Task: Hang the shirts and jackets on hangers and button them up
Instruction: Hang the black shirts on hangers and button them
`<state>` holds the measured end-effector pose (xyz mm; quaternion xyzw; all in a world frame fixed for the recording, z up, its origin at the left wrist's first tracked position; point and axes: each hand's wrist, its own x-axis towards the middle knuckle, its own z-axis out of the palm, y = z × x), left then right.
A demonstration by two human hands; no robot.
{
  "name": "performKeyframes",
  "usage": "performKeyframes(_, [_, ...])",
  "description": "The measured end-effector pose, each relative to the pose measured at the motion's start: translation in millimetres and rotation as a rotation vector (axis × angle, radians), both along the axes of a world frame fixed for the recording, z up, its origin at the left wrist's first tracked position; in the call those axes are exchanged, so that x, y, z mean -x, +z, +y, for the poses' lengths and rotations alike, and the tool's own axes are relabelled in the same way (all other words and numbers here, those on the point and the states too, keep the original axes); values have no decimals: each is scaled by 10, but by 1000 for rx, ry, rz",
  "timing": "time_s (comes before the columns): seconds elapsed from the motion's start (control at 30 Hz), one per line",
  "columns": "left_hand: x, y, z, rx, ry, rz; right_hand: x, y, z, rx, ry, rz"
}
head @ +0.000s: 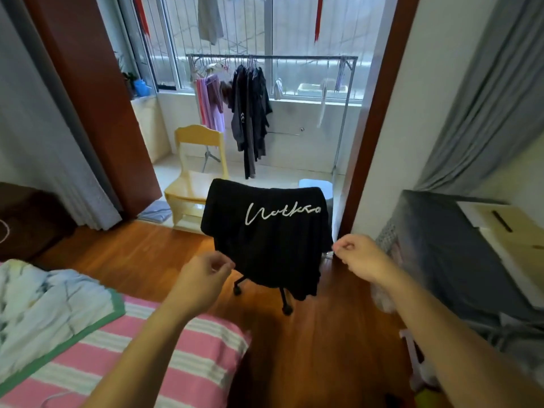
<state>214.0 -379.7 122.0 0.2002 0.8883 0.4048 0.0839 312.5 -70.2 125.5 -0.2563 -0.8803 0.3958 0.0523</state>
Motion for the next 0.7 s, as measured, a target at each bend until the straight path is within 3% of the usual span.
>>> performKeyframes(0.13, [674, -26, 324, -16, 37, 12, 637, -43, 667, -107, -82, -2])
performKeyframes(0.37, [1943, -123, 1293, -24, -4, -15, 1513, -222, 1418, -144, -18, -96])
performKeyframes(0.53, [2520, -477, 2331, 243, -133, 92, 1725, -601, 2170, -49, -58, -218])
performKeyframes(0.63, [2844, -784, 2886, 496, -122, 269, 2214, -872, 2601, -10, -104, -220])
performKeyframes(0.7, [3053, -1098, 3148, 576, -154, 255, 2643, -1032, 2819, 2, -54, -215])
